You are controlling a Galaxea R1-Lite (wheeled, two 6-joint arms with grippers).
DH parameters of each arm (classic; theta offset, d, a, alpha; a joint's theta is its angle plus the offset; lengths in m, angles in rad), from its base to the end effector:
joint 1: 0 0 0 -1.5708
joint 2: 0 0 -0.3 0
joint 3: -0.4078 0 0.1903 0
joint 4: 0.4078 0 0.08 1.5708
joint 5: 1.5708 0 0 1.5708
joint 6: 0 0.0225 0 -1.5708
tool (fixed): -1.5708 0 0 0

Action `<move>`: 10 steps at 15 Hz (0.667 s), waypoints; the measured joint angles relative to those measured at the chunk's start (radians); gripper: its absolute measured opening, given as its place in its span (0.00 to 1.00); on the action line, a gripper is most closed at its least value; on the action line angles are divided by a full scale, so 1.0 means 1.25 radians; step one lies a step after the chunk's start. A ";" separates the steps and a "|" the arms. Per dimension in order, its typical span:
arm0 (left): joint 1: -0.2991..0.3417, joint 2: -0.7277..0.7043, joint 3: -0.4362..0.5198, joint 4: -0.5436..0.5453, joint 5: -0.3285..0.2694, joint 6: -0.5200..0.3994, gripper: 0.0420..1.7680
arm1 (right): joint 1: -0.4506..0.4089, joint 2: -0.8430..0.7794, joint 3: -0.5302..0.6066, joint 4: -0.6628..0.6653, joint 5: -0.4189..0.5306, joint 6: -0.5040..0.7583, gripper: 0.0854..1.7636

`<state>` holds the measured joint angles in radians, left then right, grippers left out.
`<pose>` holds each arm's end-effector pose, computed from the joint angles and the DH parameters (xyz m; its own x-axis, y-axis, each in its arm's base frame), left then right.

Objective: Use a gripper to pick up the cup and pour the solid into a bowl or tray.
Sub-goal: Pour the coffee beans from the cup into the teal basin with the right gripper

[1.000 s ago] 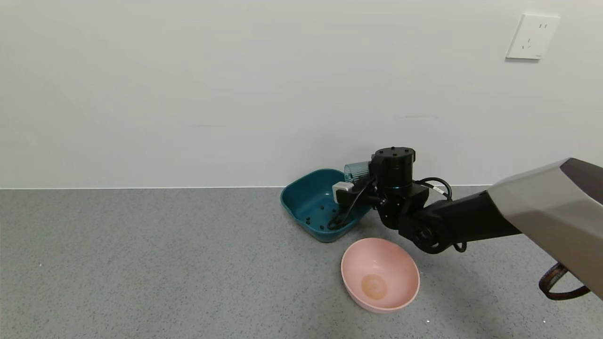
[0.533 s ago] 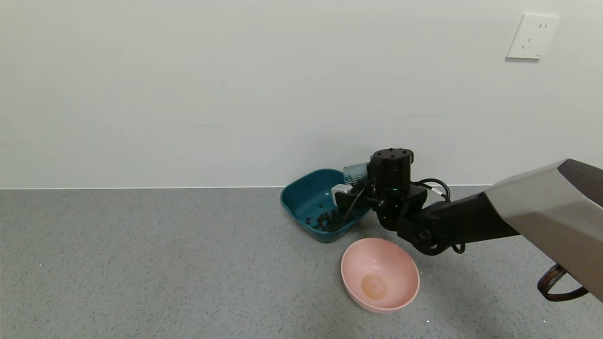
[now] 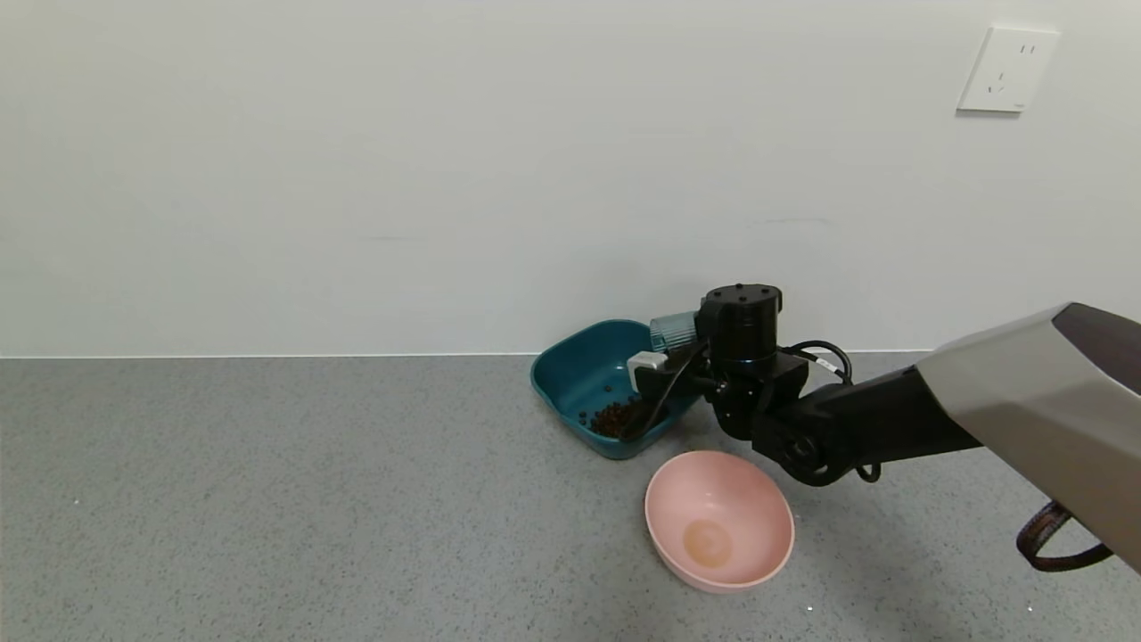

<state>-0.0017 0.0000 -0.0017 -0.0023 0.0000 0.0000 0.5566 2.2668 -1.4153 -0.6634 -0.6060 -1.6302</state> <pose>-0.0229 0.0000 0.0762 1.0000 -0.0017 0.0040 0.0017 1.0000 0.0000 0.3982 0.2327 0.1301 0.9865 -0.0570 -0.1537 -0.1609 -0.1576 -0.9743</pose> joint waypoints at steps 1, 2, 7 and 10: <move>0.000 0.000 0.000 0.000 0.000 0.000 0.99 | 0.000 0.000 0.003 -0.007 0.000 -0.002 0.76; 0.000 0.000 0.000 0.000 0.000 0.000 0.99 | 0.000 0.000 0.007 -0.010 0.000 -0.004 0.76; 0.000 0.000 0.000 0.000 0.000 0.000 0.99 | 0.001 -0.001 0.011 -0.014 -0.002 -0.012 0.76; 0.000 0.000 0.000 0.000 0.000 0.000 0.99 | 0.003 -0.001 0.012 -0.015 -0.017 -0.013 0.76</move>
<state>-0.0017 0.0000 -0.0017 -0.0023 0.0000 0.0000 0.5609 2.2660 -1.4009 -0.6817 -0.6277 -1.6466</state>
